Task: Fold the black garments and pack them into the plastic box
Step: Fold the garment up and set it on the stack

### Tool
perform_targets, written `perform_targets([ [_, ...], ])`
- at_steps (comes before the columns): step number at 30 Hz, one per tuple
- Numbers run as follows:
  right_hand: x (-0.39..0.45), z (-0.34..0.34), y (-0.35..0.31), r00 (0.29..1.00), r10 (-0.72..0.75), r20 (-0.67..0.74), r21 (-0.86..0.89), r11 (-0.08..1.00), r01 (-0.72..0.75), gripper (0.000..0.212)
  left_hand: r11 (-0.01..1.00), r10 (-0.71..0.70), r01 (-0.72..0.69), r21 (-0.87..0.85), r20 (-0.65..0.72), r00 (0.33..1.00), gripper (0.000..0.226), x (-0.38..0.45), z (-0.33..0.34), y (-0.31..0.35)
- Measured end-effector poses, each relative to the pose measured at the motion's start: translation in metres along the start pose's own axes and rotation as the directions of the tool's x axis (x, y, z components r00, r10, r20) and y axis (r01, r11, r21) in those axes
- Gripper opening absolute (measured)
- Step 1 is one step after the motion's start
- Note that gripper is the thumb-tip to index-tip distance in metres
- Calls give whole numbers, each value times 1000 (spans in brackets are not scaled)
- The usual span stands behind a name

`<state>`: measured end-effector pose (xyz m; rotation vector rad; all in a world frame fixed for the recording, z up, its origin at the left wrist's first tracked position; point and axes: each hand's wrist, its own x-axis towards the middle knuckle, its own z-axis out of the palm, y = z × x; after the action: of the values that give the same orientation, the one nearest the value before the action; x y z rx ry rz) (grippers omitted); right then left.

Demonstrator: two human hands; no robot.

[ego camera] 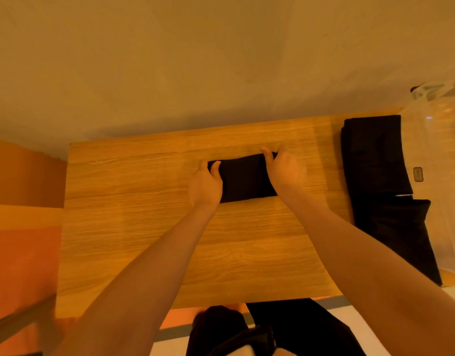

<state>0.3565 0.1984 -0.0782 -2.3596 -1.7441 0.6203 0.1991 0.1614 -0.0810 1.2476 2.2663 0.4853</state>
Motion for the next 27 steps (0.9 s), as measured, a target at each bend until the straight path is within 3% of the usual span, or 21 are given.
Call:
perform_targets([
  [2,-3,-3,0,988,-97,-120,44,994,103,39,998,-57,56,-16,-89,994,33,-1,-3,5],
  [3,-6,-3,-1,950,-237,-204,39,968,250,33,999,-39,38,-7,-151,988,30,-3,-4,7],
  [5,-17,8,-3,756,-591,-280,-82,800,595,29,976,205,-186,115,-190,960,27,-10,1,9],
  [6,-21,18,-1,656,-714,-243,-134,695,707,34,927,353,-326,185,-139,925,29,-16,7,7],
  [7,-25,26,1,618,-775,-131,-142,632,762,42,872,451,-432,229,-39,892,34,-22,13,3],
  [9,-30,29,5,670,-724,163,-148,654,742,59,792,454,-506,343,224,862,49,-28,18,-8],
  [11,-24,29,8,731,-624,276,-179,714,677,69,735,395,-509,449,326,859,56,-23,22,-20],
  [15,-22,31,0,829,-510,229,-208,806,554,79,731,311,-446,517,329,892,62,-19,19,-13],
  [20,-32,34,6,896,-405,183,-201,877,438,82,813,161,-318,488,336,928,77,-18,10,-15],
  [27,-56,42,5,968,-233,87,-184,952,246,59,795,34,-303,526,461,887,75,-7,-5,-7],
])
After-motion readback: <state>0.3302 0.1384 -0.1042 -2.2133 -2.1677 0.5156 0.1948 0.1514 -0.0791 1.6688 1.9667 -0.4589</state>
